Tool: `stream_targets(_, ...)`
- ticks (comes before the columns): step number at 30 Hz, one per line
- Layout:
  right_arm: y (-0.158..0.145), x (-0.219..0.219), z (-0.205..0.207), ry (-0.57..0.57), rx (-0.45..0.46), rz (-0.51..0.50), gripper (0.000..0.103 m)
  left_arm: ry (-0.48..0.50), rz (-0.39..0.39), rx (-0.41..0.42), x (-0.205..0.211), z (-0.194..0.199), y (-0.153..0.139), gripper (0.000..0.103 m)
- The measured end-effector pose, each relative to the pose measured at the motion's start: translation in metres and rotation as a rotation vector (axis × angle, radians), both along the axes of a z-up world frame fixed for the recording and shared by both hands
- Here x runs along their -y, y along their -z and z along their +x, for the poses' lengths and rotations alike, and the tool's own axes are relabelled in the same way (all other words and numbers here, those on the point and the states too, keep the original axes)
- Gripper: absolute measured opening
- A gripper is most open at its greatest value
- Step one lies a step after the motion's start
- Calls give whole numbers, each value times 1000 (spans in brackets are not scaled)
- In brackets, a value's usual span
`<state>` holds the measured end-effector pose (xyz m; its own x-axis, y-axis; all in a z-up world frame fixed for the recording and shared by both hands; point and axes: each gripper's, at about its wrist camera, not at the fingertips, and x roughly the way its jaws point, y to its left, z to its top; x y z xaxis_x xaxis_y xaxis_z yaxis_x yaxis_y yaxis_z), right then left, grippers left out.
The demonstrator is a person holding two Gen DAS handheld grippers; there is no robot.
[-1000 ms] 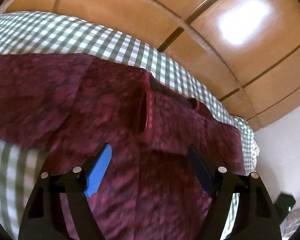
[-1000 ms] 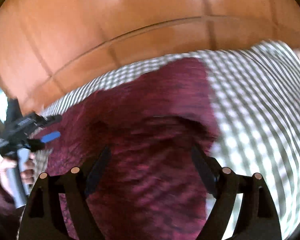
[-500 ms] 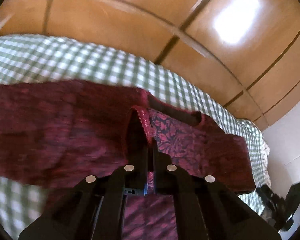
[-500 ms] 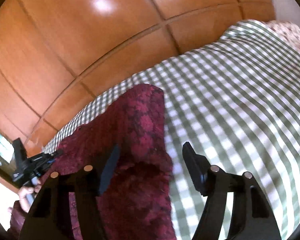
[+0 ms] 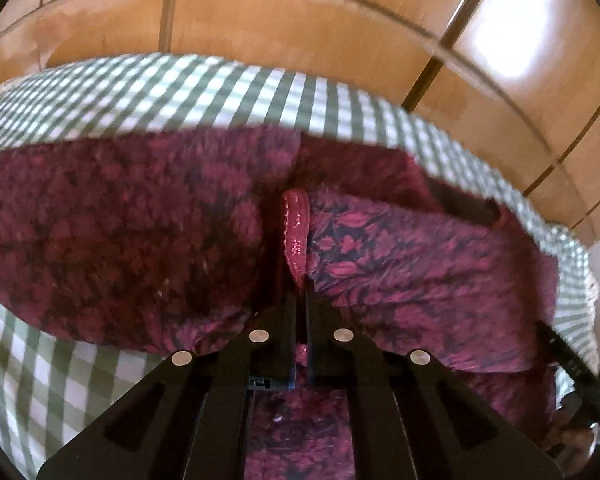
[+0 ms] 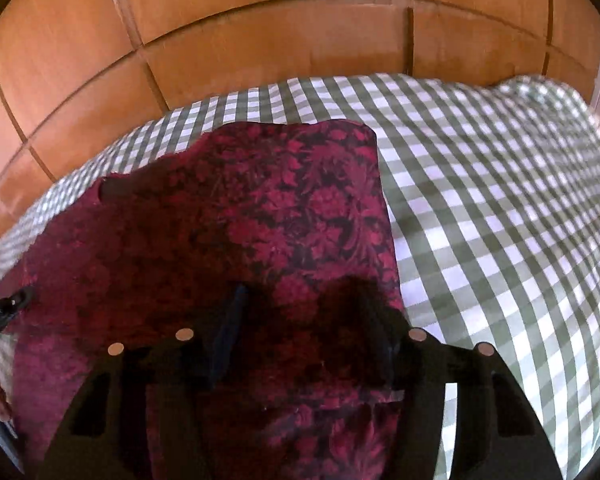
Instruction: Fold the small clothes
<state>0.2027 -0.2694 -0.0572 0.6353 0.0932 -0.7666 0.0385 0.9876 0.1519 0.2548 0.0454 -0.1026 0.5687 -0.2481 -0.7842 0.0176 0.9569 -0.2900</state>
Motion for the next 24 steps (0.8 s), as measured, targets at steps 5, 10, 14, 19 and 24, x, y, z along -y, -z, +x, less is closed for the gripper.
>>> stream_targets(5, -1, -8, -3, 10, 14, -61, 60, -8, 18, 27, 1, -7, -13, 16)
stream_targets(10, -21, -6, -18, 38, 38, -54, 82, -129, -71, 72, -45, -33, -30, 54)
stream_targets(14, -38, -11, -49, -1, 80, -11, 87, -250, -153, 67, -104, -54, -32, 54)
stream_targets(19, -28, -40, -76, -112, 45, 1, 87, -472, -228, 33, -200, -80, -20, 54)
stream_targets(24, -7, -73, -84, -180, 2, -72, 88, -682, -360, -2, -291, -96, -4, 54)
